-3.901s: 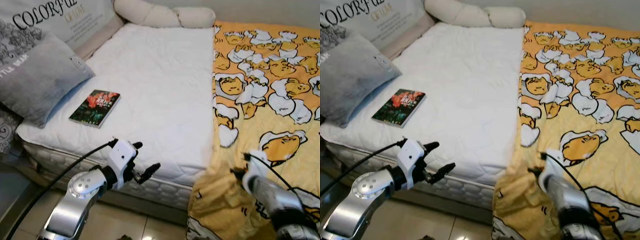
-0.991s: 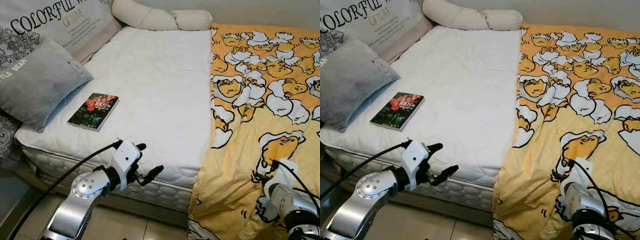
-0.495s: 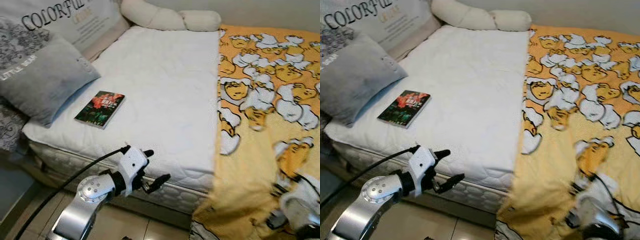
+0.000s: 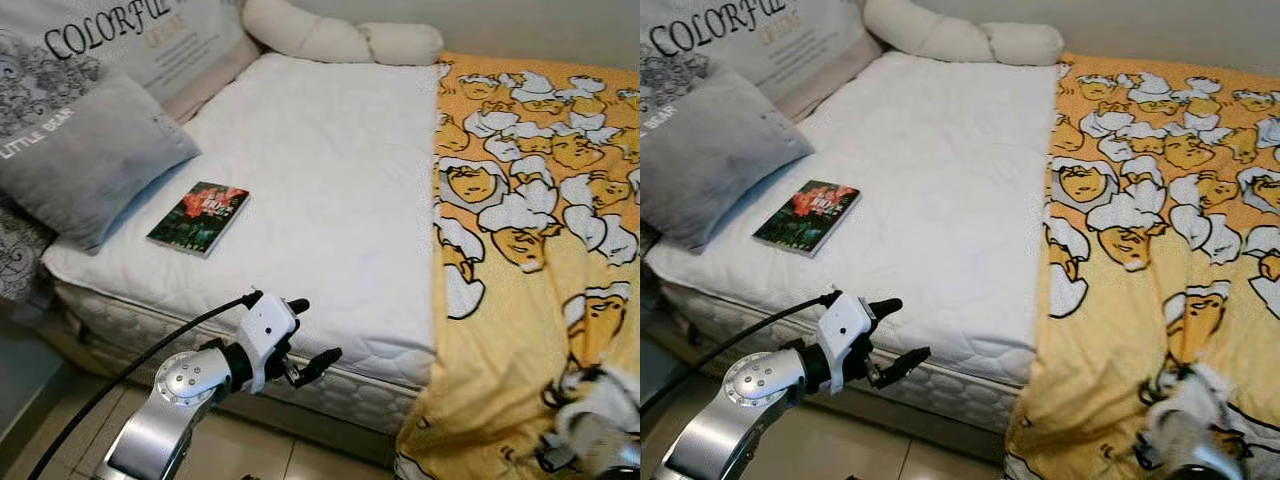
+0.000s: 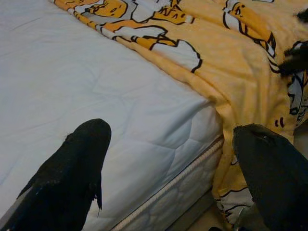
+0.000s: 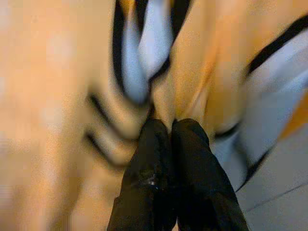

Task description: Clean up the room

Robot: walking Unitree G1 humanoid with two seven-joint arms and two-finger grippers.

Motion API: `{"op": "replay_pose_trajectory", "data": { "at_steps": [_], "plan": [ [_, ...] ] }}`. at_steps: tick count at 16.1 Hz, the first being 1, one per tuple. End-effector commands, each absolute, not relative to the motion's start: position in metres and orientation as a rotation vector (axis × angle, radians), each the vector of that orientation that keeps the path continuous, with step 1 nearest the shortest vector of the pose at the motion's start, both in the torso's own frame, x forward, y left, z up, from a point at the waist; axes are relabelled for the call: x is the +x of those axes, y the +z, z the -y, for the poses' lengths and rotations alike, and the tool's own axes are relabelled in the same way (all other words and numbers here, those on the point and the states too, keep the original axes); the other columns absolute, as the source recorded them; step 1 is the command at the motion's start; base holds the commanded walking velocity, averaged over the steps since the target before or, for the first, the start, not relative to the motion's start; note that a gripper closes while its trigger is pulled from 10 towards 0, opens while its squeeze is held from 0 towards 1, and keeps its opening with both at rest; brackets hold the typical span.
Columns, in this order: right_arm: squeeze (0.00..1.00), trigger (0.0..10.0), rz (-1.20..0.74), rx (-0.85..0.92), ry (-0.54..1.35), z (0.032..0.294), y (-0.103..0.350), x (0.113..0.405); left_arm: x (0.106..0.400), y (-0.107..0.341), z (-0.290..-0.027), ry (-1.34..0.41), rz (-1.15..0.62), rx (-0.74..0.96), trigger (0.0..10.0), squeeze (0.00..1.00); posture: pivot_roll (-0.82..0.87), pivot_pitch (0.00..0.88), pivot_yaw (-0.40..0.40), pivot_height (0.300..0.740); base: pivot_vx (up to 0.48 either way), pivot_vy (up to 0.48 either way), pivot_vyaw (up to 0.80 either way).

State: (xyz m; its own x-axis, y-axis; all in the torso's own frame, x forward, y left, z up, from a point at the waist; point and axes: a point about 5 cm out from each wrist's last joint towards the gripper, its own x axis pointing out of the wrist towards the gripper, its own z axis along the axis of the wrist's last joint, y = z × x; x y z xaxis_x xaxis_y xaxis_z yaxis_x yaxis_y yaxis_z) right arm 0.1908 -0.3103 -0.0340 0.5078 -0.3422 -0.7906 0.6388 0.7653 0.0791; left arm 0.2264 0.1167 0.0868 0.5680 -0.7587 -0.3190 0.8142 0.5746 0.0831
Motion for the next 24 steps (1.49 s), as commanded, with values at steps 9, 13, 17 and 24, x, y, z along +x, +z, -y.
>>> {"op": "replay_pose_trajectory", "data": {
  "at_steps": [9, 13, 17, 24],
  "plan": [
    [1.0, 10.0, -0.511, 0.217, -0.232, 0.268, 0.003, 0.218, 0.228, 0.084, -0.119, -0.923, -0.267, 0.246, 10.0, 0.38, -0.09, 0.0, 0.005, 0.74, 0.0, 0.0, 0.0],
    [1.0, 10.0, -0.44, 0.102, 0.048, 0.218, 0.021, 0.246, 0.229, 0.085, -0.118, -0.922, -0.262, 0.244, 10.0, 0.36, -0.08, 0.0, 0.004, 0.74, 0.0, 0.0, 0.0],
    [1.0, 10.0, -0.582, -0.003, 0.198, 0.179, 0.008, 0.256, 0.228, 0.086, -0.123, -0.909, -0.269, 0.248, 10.0, 0.34, -0.06, 0.0, 0.011, 0.74, 0.0, 0.0, 0.0],
    [0.0, 10.0, -0.753, -0.281, 0.05, 0.145, 0.002, 0.288, 0.22, 0.085, -0.125, -0.917, -0.29, 0.248, 10.0, 0.33, -0.05, 0.022, 0.012, 0.74, 0.0, 0.0, 0.0]
  ]
}}
